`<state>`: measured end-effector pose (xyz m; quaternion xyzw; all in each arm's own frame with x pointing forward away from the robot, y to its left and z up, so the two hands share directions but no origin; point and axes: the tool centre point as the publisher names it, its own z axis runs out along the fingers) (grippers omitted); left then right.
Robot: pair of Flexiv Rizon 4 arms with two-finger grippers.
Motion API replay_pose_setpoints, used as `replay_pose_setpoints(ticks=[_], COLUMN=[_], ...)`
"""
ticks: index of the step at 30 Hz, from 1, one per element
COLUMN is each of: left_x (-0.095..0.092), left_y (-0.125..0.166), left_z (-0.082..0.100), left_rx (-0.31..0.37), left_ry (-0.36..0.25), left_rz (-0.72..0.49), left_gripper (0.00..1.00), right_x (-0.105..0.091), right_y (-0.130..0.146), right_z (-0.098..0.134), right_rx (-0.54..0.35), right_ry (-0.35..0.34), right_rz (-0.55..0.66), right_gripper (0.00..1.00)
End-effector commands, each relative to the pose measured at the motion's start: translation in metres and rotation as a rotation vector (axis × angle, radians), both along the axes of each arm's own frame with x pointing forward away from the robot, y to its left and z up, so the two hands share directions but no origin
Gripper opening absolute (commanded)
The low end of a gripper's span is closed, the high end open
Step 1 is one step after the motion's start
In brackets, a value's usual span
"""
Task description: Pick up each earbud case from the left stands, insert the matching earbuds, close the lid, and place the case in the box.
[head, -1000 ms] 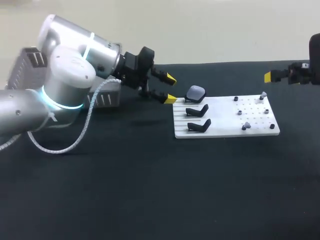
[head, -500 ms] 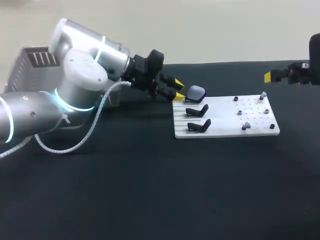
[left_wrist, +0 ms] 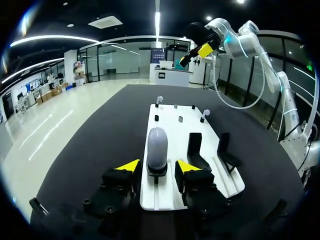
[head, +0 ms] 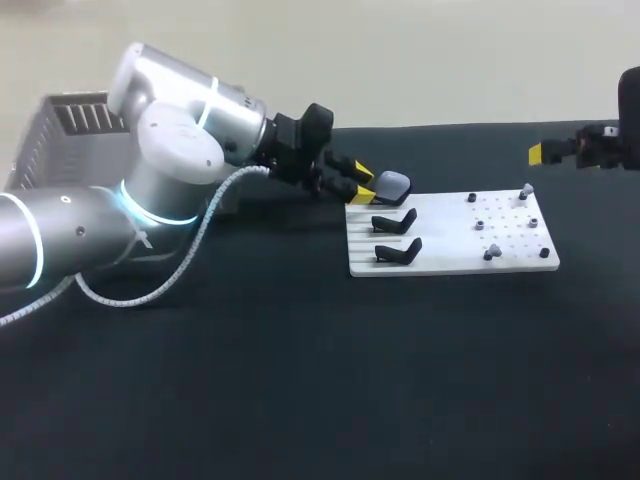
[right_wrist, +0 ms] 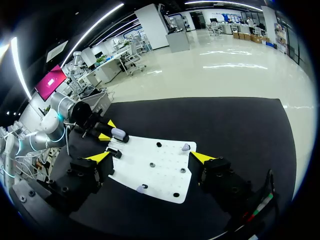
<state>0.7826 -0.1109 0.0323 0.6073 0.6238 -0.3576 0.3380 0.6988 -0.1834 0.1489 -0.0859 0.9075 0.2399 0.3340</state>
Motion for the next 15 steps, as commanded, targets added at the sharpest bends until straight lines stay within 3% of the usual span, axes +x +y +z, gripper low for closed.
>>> replay_pose_setpoints(ticks=[1, 15], left_x=[0.005, 0.010], left_y=[-0.004, -0.014], left_z=[-0.002, -0.002], left_rx=[-0.005, -0.020], left_ry=[-0.002, -0.011], left_rz=[-0.006, -0.030], left_gripper=[0.48, 0.48], right_x=[-0.001, -0.001], right_y=[0.000, 0.000], right_z=[0.000, 0.000], right_rx=[-0.002, -0.002], right_ry=[-0.001, -0.001], right_rz=[-0.001, -0.001], right_gripper=[1.00, 1.00])
